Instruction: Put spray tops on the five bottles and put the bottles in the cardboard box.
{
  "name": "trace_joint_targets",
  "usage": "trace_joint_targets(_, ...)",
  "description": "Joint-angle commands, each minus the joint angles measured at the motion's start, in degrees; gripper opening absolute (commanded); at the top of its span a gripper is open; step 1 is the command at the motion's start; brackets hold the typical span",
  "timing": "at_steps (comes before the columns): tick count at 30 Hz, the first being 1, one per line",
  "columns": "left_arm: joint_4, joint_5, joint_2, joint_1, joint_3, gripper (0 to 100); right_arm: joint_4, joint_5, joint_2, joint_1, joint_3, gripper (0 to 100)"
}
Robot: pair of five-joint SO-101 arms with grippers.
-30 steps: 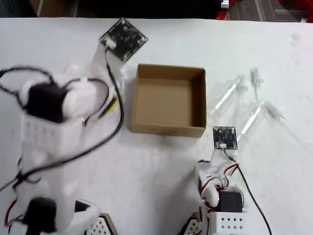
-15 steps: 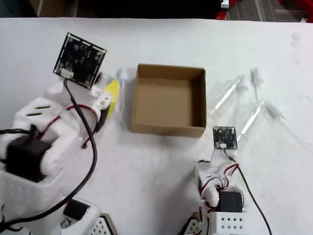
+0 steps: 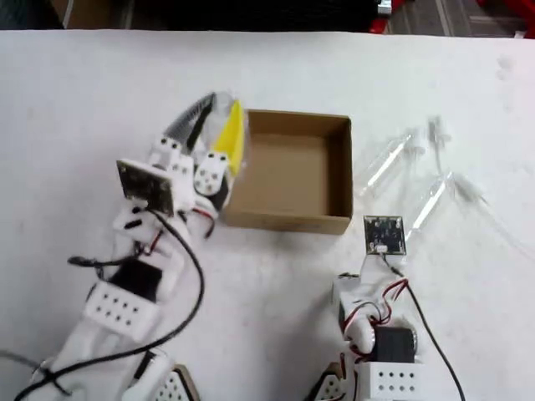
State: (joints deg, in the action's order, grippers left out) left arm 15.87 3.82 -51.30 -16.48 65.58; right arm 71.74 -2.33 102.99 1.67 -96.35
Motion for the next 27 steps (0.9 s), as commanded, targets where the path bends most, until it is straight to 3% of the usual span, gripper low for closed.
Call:
trace_joint_targets(1, 6.5, 4.2, 12.1, -0.3, -7.1, 2, 0.5, 0.4, 0.1, -0.2, -0.5, 1.5)
trace_joint_targets(7, 18.2, 5.0, 34.9, -1.4, -18.5, 2, 0.5, 0.4, 0.1, -0.2, -0.5, 1.5)
trace_joint_targets(12, 33.2, -3.9, 52.7, -2.3, -22.9, 2, 0.5, 0.4, 0.1, -0.2, -0.5, 1.5)
trace_joint_targets(17, 42.9, -5.2, 68.3, -2.2, -29.0, 2, 0.4, 0.4, 0.1, -0.2, -0.5, 1.5)
trace_joint_targets(27, 56.4, -10.7, 81.2, 0.0, -31.2, 2, 0.2, 0.4, 0.1, -0.2, -0.5, 1.5)
